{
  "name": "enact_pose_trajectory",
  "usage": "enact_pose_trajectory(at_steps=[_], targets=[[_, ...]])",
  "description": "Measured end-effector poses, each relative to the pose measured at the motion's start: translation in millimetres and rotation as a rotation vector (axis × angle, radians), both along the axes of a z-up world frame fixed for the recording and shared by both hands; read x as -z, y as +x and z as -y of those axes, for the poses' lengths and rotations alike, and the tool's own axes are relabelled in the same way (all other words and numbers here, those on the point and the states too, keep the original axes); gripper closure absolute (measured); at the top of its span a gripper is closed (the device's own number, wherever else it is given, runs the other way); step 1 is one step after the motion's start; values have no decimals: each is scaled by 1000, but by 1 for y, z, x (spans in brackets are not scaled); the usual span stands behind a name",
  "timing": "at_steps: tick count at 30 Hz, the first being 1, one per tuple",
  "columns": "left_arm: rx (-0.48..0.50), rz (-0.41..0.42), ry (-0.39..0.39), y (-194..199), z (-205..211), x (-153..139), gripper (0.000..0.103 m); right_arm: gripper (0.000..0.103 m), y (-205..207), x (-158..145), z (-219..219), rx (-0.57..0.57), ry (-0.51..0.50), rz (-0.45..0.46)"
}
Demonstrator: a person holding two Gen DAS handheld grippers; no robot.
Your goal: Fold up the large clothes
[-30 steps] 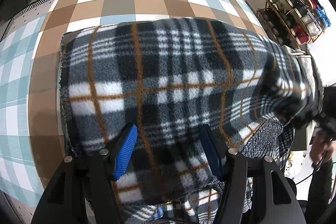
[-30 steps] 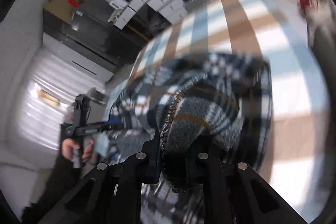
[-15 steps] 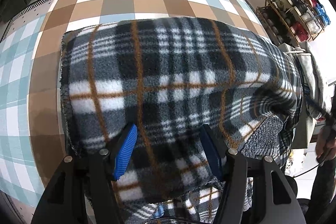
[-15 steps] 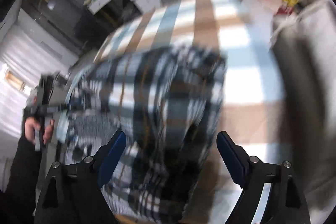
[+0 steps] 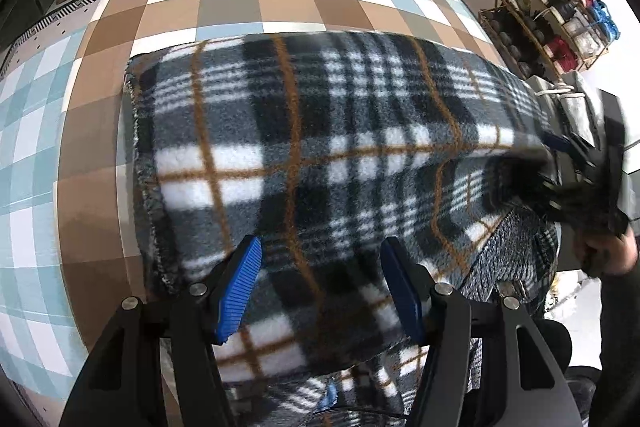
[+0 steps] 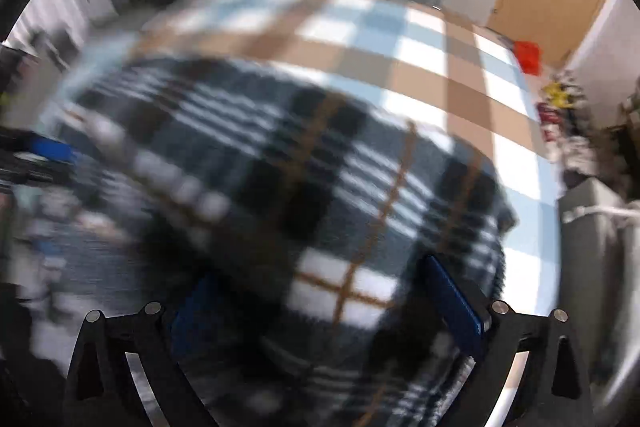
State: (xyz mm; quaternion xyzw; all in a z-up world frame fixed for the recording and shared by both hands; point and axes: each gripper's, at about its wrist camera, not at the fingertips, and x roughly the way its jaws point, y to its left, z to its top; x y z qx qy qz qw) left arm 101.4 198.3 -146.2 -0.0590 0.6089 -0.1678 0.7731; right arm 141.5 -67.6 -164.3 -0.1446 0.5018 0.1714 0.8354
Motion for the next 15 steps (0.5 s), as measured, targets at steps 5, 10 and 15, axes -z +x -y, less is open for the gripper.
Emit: enact_pose_trajectory(at_steps=[5,10,15], targets=[[7,-7,-37,-3,-9,-3,46,0,7,-1,9,-65,-37,-18],[-35,-15,-70,-7,-18,-14,46,0,-11,-58,22,-29,199,40],[-23,-15,-54,-21,-14,-11,46,0,-46,-43,6,-100,351,-73]])
